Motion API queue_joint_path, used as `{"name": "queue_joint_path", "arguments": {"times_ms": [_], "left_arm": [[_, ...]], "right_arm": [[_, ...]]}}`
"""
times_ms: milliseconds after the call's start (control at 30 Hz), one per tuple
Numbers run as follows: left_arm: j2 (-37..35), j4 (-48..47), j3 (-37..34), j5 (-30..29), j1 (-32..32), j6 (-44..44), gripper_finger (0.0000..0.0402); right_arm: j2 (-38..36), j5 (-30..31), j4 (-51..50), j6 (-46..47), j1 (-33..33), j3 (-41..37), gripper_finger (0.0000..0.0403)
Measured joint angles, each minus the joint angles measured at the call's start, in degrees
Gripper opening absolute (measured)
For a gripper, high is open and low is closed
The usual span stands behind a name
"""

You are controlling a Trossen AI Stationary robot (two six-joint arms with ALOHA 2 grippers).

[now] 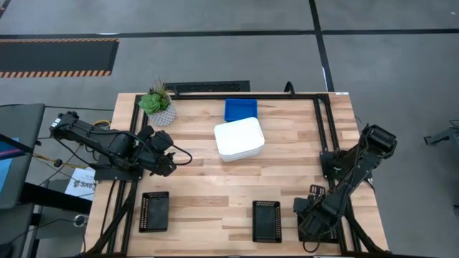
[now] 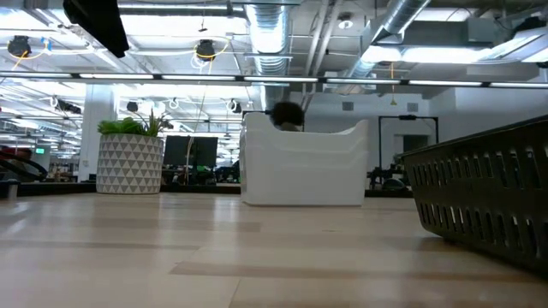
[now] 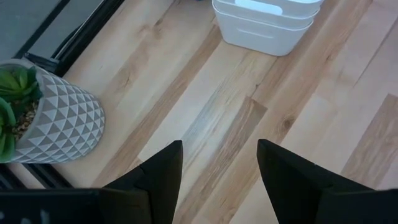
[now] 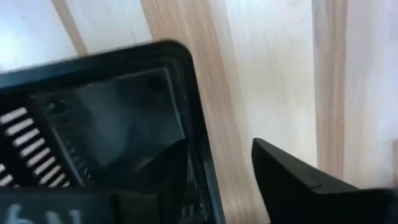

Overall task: Stack baskets by color
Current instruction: Stack the right black bin on the right black bin

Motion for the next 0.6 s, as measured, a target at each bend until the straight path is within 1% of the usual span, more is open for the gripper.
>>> {"name": "queue_joint_path", "arguments": {"times_ms": [100,300,333,433,600], "left_arm": [[0.0,0.0,0.0,-0.02,0.0,0.0,0.0197],[0.0,0.02,0.0,-0.82,0.0,0.02,0.0197],[0.0,0.02,0.0,-1.03,0.02,0.02,0.0197],[0.0,0.02,0.0,-1.22,0.02,0.02,0.0197],[0.0,0.0,0.0,-0.7,0.02,0.04,0.0197]], "right_arm": [[0.0,0.01,0.07,-0.79,-0.01,-0.08,0.0146],[-0.02,-0.22,-0.33,-1.04,-0.73,-0.07,0.0023],[-0.04,-0.23,-0.32,-1.08,-1.04,-0.06,0.0015],[-0.04,0.01,-1.41,-1.65,-2.36,0.48,0.0016],[-1.82,2.49,-8.15,-4.8,-5.77,3.34,0.0009]]}}
